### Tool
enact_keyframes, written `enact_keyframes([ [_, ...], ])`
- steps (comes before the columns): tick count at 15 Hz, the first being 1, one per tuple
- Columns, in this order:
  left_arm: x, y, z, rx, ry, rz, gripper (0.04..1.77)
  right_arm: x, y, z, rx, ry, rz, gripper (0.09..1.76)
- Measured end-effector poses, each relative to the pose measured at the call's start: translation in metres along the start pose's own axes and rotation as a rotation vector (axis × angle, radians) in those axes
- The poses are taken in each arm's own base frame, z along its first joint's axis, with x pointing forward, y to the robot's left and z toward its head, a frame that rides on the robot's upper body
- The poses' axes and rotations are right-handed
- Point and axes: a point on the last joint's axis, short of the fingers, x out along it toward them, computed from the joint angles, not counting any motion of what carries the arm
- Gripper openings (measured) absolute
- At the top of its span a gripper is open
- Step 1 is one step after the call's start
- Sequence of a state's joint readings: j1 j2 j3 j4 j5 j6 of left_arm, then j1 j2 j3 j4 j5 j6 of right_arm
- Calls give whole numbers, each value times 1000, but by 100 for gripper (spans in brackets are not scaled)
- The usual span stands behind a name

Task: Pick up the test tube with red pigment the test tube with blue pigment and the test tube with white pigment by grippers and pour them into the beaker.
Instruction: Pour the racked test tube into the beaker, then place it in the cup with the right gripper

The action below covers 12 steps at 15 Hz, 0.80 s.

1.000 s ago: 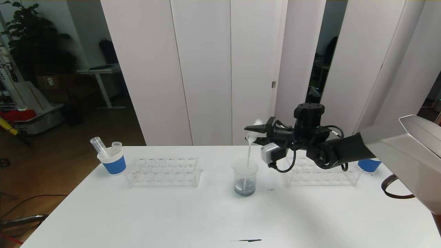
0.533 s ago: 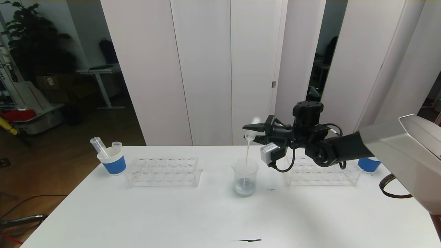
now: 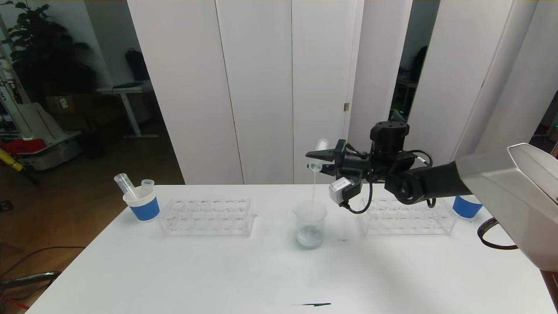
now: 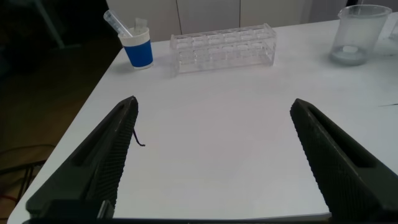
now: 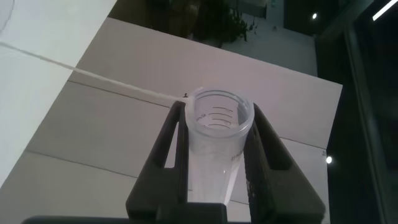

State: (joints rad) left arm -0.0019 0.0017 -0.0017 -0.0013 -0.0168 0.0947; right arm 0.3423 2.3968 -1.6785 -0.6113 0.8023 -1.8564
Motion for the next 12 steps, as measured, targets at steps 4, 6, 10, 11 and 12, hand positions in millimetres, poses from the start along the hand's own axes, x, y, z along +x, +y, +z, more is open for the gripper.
enact_keyframes([
  [4, 0, 0, 0, 0, 0, 0, 175, 1, -1, -1, -21, 2, -5, 58],
  [6, 0, 0, 0, 0, 0, 0, 175, 1, -1, -1, -12, 10, -6, 58],
  [10, 0, 0, 0, 0, 0, 0, 175, 3, -7, 1, 29, 47, -5, 58],
  [11, 0, 0, 0, 0, 0, 0, 175, 3, -11, 1, 41, 59, -14, 58],
  [12, 0, 0, 0, 0, 0, 0, 175, 2, -16, 1, 59, 74, -27, 58],
])
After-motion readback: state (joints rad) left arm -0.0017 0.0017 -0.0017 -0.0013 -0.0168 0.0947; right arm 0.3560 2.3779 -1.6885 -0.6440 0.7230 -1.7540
